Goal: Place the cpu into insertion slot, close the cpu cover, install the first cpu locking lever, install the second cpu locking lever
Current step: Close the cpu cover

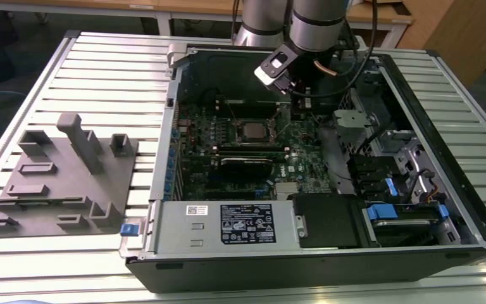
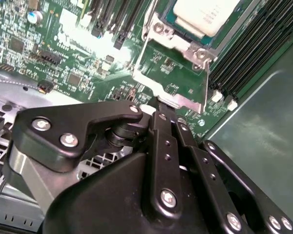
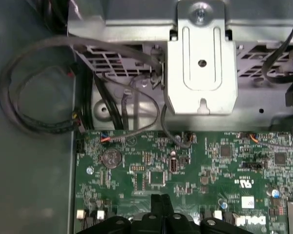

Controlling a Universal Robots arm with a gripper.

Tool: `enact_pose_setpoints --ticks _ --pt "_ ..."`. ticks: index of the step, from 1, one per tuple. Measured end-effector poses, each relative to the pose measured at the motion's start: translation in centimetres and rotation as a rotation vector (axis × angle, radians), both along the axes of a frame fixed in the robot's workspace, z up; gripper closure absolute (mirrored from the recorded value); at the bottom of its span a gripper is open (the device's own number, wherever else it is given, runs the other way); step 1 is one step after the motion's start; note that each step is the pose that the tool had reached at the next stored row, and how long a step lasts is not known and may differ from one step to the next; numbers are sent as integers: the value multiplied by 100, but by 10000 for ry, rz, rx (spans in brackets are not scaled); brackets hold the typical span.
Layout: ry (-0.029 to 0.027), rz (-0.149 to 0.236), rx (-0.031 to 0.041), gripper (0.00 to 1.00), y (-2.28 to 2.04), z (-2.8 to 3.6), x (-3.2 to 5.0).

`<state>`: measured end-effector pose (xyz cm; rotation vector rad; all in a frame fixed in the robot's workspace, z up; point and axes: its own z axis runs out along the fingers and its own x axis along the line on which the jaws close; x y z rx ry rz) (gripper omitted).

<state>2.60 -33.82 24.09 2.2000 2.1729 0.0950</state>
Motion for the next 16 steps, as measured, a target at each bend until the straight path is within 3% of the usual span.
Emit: enact_pose_setpoints --ticks 10,16 --pt "1 -1 -2 89 7 -19 -223" --pt "1 -2 0 89 9 -23 -262"
